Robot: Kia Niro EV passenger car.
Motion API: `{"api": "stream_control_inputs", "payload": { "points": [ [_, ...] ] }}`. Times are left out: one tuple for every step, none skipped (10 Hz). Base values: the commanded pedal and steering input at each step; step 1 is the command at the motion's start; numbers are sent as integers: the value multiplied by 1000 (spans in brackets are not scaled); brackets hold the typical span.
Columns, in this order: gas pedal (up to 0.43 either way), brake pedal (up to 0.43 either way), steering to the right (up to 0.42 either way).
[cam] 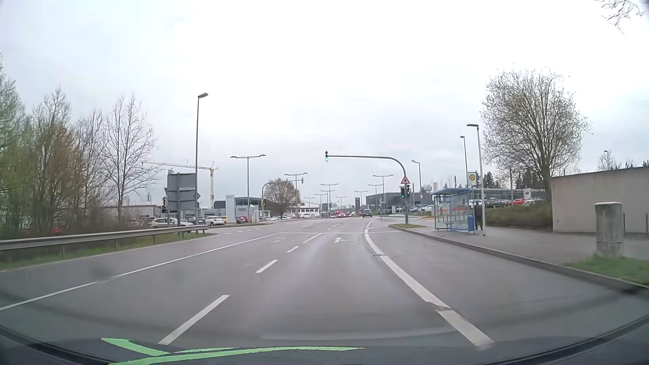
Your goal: Follow the waypoints while adhering to traffic rules and regulations
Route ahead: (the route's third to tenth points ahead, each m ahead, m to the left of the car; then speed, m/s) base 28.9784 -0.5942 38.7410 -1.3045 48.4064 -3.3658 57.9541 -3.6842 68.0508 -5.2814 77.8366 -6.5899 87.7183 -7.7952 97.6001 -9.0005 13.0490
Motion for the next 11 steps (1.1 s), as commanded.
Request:
{"api": "stream_control_inputs", "payload": {
  "points": [
    [130, 0, 12],
    [130, 0, 12],
    [130, 0, 12],
    [130, 0, 12],
    [130, 0, 12],
    [130, 0, 13],
    [130, 0, 12],
    [130, 0, 12],
    [130, 0, 12],
    [130, 0, 12],
    [130, 0, 12]
  ]
}}
